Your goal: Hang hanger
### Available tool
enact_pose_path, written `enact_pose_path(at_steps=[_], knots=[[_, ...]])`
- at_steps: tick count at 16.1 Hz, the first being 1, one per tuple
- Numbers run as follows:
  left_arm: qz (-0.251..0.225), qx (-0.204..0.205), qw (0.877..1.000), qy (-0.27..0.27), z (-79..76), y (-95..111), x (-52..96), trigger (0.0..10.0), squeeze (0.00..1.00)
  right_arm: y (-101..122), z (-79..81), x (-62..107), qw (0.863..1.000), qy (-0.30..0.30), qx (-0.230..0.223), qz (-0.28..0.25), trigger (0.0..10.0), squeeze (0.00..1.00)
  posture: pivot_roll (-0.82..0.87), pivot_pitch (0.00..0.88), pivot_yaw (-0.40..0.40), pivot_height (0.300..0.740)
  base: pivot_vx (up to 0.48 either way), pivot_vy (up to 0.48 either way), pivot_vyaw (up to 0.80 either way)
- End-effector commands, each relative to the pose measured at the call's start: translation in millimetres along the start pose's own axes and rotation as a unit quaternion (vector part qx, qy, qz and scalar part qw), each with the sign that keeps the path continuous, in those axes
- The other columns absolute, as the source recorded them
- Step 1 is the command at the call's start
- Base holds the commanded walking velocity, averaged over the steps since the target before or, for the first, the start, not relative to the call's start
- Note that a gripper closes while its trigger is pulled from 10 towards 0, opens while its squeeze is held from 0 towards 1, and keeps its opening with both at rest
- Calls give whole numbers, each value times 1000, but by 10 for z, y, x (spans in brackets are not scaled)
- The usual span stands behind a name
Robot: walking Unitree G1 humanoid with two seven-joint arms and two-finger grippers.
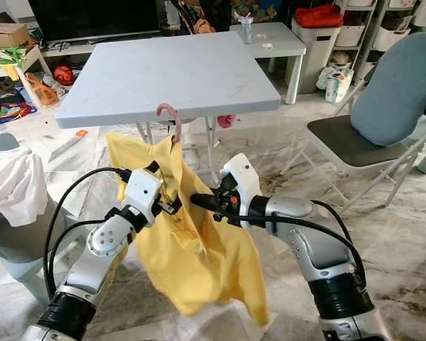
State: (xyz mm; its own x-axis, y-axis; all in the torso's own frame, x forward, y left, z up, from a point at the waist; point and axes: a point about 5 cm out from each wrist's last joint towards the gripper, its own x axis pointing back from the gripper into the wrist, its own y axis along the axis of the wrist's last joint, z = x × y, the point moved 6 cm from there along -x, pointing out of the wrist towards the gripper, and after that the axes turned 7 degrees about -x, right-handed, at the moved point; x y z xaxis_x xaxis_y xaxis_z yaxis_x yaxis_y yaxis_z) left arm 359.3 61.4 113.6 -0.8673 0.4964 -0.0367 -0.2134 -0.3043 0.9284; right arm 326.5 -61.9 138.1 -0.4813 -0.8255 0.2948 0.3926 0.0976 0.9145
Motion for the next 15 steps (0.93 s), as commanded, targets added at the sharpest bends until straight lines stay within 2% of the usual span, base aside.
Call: enact_pose_path(at_steps=[1,2,3,4,5,6,7,9,10,11,12,14,15], knots=[[18,-26,1000,2,24,-52,-33,10000,0,233,261,-29,998,56,34,-25,10000,0,-113,0,42,740,0,0,0],[30,-44,998,20,113,-102,-27,10000,0,226,299,-7,997,67,35,-22,10000,0,-116,0,40,740,0,0,0],[73,-80,991,77,423,-259,23,10000,0,174,393,89,994,100,39,-6,10000,0,-116,0,40,740,0,0,0],[92,-96,985,113,641,-324,86,10000,0,128,409,168,993,112,41,6,10000,0,-119,0,41,740,0,0,0],[101,-104,980,134,768,-356,132,10000,0,100,404,213,992,115,42,14,10000,0,-119,0,41,740,0,0,0],[120,-116,971,172,1000,-417,233,10000,0,48,355,296,992,114,45,29,10000,0,-120,0,42,740,0,0,0],[129,-126,965,190,1120,-445,292,10000,0,4,274,344,993,101,52,43,10000,0,-120,0,42,740,0,0,0],[134,-131,961,202,1230,-469,355,10000,0,-68,65,410,993,61,68,68,10000,0,-121,0,42,740,0,0,0],[136,-137,961,199,1244,-476,384,10000,0,-97,-162,434,993,10,86,82,10000,0,-120,0,42,740,0,0,0],[138,-142,961,194,1243,-483,398,10000,0,-114,-257,452,991,-9,96,91,10000,0,-117,0,40,740,0,0,0],[141,-149,960,189,1251,-505,433,10000,0,-166,-365,508,985,-24,125,115,10000,0,-115,0,37,740,0,0,0],[148,-150,959,190,1288,-545,486,10000,0,-224,-463,592,976,-32,158,143,10000,0,-112,0,35,740,0,0,0],[158,-149,958,187,1318,-591,546,10000,0,-263,-618,718,965,-53,191,173,10000,0,-110,0,32,740,0,0,0]])
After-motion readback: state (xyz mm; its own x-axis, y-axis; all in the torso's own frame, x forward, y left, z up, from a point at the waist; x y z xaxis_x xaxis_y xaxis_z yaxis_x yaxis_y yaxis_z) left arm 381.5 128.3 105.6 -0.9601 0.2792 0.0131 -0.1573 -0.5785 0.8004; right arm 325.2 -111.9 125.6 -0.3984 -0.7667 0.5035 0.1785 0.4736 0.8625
